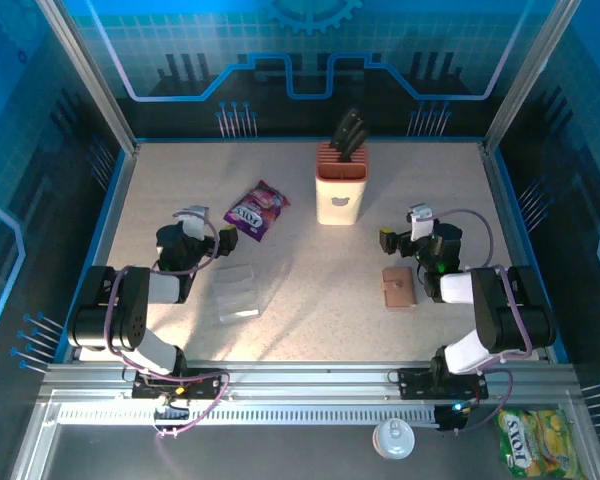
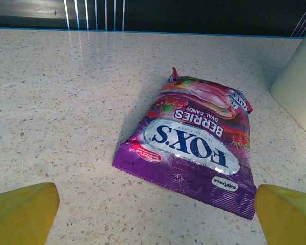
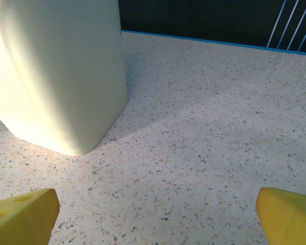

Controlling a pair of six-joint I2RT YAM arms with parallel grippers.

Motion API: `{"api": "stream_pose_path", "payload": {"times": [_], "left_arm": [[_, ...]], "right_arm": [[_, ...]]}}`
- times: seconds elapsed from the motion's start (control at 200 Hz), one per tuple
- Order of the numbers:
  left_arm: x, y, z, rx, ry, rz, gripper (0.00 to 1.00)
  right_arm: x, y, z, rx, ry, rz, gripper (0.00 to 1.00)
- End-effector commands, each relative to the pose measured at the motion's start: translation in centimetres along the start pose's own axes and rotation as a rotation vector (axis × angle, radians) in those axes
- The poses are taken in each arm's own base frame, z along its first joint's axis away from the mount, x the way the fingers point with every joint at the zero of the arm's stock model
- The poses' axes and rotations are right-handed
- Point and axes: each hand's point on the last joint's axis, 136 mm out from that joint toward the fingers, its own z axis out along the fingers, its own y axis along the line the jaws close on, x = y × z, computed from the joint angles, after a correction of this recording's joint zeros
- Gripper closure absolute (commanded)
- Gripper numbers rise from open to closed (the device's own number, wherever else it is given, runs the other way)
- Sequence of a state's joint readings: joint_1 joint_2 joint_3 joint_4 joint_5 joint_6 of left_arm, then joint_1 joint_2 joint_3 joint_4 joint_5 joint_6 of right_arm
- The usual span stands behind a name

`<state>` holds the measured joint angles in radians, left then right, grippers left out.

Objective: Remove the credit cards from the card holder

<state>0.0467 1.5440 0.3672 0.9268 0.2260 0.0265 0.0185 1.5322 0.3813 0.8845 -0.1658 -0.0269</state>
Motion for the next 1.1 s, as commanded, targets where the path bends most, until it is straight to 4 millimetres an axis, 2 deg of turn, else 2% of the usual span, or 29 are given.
{"api": "stream_pose_path", "payload": {"times": [0.0,0.75,0.895,1.096], "left_arm": [[-0.4,-0.2,-0.1,0.017,-0.023,0.019,0.01],[-0.3,-0.1,-0.1,0.013,-0.024,0.018,0.01],[-0.4,-0.1,-0.1,0.014,-0.027,0.019,0.01],[-0.4,0.0,-0.1,0.014,-0.024,0.014,0.01]], "right_arm": [[-0.6,0.1,0.0,-0.007,-0.03,-0.023,0.0],[-0.6,0.0,0.0,-0.003,-0.028,-0.022,0.0],[-0.5,-1.4,0.2,0.074,-0.009,0.011,0.0],[-0.4,-1.5,0.2,0.079,-0.009,0.013,0.0]]}}
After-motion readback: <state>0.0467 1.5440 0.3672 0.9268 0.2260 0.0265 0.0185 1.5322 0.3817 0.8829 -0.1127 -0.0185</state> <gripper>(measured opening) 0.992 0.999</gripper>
